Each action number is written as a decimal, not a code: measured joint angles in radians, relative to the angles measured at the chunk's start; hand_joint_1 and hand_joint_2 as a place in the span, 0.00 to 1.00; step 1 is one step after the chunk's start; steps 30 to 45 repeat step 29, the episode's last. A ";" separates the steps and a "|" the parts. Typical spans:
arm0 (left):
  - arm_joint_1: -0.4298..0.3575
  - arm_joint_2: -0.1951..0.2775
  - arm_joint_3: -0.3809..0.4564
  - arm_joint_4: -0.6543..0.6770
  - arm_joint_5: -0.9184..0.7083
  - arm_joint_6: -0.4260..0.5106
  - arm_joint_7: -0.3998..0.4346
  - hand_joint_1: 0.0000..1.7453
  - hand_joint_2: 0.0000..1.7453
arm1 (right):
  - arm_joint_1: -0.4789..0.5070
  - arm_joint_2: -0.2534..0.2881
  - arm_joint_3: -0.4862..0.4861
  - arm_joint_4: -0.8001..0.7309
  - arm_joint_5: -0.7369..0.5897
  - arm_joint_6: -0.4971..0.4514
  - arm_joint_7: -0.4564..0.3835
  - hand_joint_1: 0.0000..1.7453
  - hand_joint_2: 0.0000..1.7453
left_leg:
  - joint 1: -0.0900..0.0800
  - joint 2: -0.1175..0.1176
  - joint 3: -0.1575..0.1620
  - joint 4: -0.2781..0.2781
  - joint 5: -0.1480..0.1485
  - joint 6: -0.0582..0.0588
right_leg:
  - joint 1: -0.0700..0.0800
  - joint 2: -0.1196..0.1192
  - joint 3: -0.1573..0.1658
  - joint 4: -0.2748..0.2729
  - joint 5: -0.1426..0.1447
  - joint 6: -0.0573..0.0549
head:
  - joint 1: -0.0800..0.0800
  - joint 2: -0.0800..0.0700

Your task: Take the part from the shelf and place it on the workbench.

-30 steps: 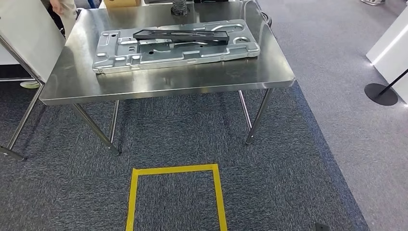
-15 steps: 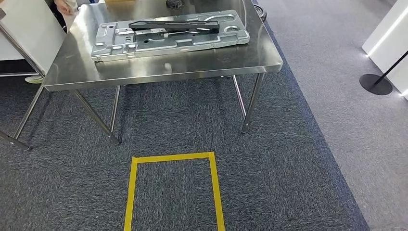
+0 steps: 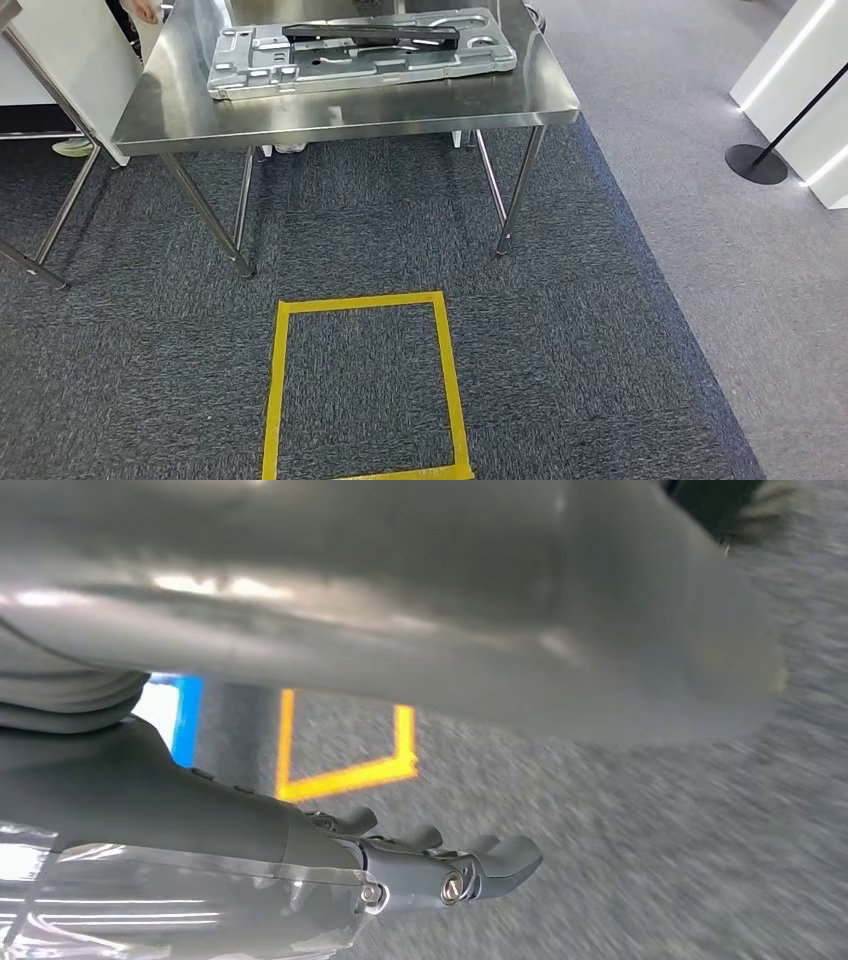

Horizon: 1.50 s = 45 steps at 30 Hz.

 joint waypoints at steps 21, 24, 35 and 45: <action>0.007 -0.002 0.000 0.000 -0.024 0.006 0.048 0.00 0.00 | 0.007 0.007 -0.004 0.005 -0.003 0.066 0.067 0.00 1.00 | 0.021 -0.014 0.051 0.005 -0.040 -0.024 | 0.000 -0.004 0.031 -0.146 -0.005 -0.002 | -0.007 0.000; 0.005 -0.002 0.000 0.000 -0.026 0.006 0.047 0.00 0.00 | 0.008 0.008 -0.008 0.006 -0.002 0.066 0.063 0.00 1.00 | 0.019 -0.011 0.046 -0.004 -0.030 -0.005 | -0.001 -0.003 -0.046 0.009 -0.092 0.008 | -0.003 0.000; 0.006 -0.002 0.001 0.000 -0.026 0.006 0.054 0.00 0.00 | 0.012 0.007 -0.012 0.006 0.005 0.065 0.061 0.00 1.00 | 0.011 -0.010 0.039 0.003 -0.029 0.000 | -0.003 -0.003 -0.088 0.087 -0.079 0.011 | -0.004 0.000; 0.006 -0.002 0.001 0.000 -0.026 0.006 0.054 0.00 0.00 | 0.012 0.007 -0.012 0.006 0.005 0.065 0.061 0.00 1.00 | 0.011 -0.010 0.039 0.003 -0.029 0.000 | -0.003 -0.003 -0.088 0.087 -0.079 0.011 | -0.004 0.000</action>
